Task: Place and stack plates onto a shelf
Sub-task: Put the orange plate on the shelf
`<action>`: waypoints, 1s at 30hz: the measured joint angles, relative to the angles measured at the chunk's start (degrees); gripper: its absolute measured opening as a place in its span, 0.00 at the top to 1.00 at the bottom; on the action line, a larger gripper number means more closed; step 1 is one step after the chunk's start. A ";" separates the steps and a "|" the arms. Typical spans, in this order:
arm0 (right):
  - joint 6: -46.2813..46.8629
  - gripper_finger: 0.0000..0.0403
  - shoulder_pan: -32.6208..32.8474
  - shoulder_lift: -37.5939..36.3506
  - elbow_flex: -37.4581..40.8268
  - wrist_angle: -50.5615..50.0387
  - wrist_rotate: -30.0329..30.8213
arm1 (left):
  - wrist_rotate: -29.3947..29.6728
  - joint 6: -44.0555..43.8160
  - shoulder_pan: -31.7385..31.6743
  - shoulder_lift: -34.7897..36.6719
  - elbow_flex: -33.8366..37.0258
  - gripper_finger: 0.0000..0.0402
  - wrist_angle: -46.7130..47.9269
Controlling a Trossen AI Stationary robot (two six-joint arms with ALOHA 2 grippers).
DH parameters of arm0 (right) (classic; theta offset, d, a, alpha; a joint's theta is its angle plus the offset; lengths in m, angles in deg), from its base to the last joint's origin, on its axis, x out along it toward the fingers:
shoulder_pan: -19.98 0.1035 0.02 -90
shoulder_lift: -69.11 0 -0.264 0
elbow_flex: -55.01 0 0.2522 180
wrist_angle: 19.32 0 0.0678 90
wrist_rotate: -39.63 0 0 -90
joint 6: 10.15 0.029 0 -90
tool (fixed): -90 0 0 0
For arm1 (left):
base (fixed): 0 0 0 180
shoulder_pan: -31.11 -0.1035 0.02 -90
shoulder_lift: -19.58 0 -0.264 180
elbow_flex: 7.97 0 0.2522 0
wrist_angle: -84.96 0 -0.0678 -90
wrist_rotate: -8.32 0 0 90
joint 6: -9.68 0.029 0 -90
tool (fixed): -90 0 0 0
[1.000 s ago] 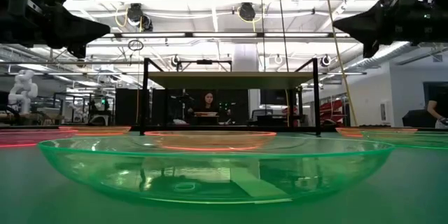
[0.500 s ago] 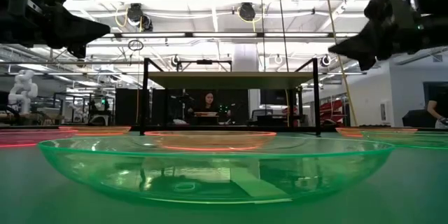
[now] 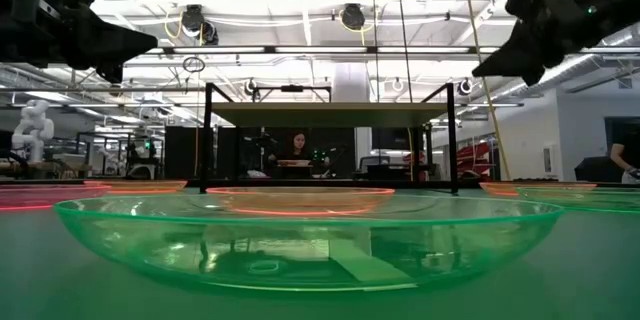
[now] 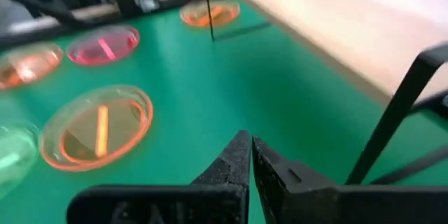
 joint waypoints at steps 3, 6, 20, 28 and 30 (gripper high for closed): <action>-0.04 1.00 0.97 3.24 1.13 1.52 0.18 | 0.00 0.00 0.00 -0.01 0.00 0.95 0.00; 0.13 1.00 1.97 7.15 1.23 4.86 0.04 | 0.00 0.00 0.00 0.01 0.01 0.95 0.00; -5.13 1.00 14.28 23.20 -5.42 22.66 -2.31 | 0.00 0.00 -0.01 0.01 0.01 0.95 0.00; -12.06 1.00 18.82 33.67 -7.62 24.86 3.04 | 0.00 0.00 -0.01 0.01 0.01 0.95 0.00; -12.24 1.00 18.84 36.47 -7.62 28.67 1.58 | 0.00 0.00 0.01 0.01 -0.01 0.95 0.00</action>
